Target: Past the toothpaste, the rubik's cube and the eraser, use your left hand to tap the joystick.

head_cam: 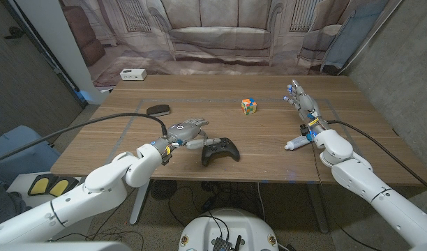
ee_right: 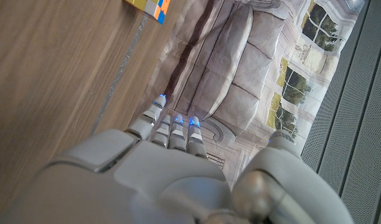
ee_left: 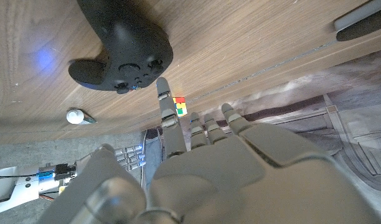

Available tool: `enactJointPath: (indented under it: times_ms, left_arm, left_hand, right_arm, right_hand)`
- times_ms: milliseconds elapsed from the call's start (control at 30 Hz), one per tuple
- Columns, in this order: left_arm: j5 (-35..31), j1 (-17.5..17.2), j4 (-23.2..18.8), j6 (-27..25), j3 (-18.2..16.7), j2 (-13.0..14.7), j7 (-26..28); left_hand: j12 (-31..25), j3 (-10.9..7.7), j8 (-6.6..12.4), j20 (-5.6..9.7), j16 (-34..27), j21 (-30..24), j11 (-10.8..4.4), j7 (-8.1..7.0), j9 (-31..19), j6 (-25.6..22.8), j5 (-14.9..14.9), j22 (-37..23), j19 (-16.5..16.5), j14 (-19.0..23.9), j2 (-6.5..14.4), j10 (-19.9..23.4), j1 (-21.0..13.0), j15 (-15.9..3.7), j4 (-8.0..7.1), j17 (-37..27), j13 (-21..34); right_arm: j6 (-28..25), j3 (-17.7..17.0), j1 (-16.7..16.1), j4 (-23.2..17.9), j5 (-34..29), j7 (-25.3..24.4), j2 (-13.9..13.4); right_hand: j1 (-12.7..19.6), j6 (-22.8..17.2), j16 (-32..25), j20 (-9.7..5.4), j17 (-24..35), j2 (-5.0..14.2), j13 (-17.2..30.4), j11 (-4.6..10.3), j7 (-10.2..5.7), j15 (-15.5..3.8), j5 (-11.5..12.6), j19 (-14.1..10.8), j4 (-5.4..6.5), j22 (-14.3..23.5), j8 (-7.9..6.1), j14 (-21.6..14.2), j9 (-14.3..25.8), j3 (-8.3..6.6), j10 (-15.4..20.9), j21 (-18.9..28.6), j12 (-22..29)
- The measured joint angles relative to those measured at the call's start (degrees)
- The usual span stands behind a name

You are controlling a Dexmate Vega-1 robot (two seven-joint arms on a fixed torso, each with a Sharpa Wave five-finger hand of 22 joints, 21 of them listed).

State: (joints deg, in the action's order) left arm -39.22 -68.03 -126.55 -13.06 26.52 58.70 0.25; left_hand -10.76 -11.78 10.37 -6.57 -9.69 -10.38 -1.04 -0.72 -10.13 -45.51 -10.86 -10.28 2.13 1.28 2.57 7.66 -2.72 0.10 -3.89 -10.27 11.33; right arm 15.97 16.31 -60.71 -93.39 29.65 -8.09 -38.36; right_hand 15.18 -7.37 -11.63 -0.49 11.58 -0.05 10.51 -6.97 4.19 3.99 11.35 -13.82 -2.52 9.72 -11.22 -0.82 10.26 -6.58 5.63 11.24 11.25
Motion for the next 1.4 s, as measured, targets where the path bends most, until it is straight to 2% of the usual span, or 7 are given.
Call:
enactJointPath:
  times_ms: [567,1233,1400]
  left_arm:
    - [1.1,1.7,1.1,0.8,1.3,-0.4,-0.8]
    - [1.4,1.8,1.1,-0.3,1.7,-0.6,-0.2]
    - [1.2,1.6,0.9,-0.7,2.0,-0.6,-0.1]
  left_hand:
    - [-0.3,0.48,0.27,0.00,-0.5,-0.1,0.00,-0.16,0.0,0.0,-0.4,0.0,0.0,-0.3,-0.4,0.0,0.4,-0.30,-0.47,0.0,-0.1]
    - [-0.7,0.47,0.71,0.00,-0.7,-0.3,0.06,-0.51,0.0,-1.8,-0.4,0.0,0.0,0.6,-0.4,1.0,0.4,-0.11,-0.47,0.0,-0.1]
    - [-0.7,0.47,0.71,0.00,-0.7,-0.3,0.01,-0.20,0.0,-2.1,-0.9,0.0,0.0,0.6,-0.4,1.1,0.4,-0.11,-0.47,0.0,-0.1]
  right_arm:
    - [-0.3,-0.2,0.0,-0.1,0.2,0.0,-0.1]
    - [-0.3,-0.4,0.1,0.3,0.4,-0.1,0.0]
    - [-0.3,-0.5,-0.1,0.3,0.5,-0.1,-0.1]
  right_hand:
    - [0.0,-0.2,0.0,0.00,0.0,0.00,0.0,-0.21,-0.21,-0.01,0.0,0.0,0.00,0.0,0.00,0.0,0.0,0.00,0.2,0.0,0.0]
    - [0.0,-0.2,0.0,0.00,0.0,0.00,0.0,-0.20,-0.21,-0.01,0.0,0.0,0.00,0.0,0.00,0.0,0.0,0.00,0.2,0.0,0.0]
    - [0.0,-0.2,0.0,0.00,0.0,0.00,0.0,-0.20,-0.21,-0.01,0.0,0.0,-0.17,0.0,0.00,0.0,0.0,0.17,0.2,0.0,0.0]
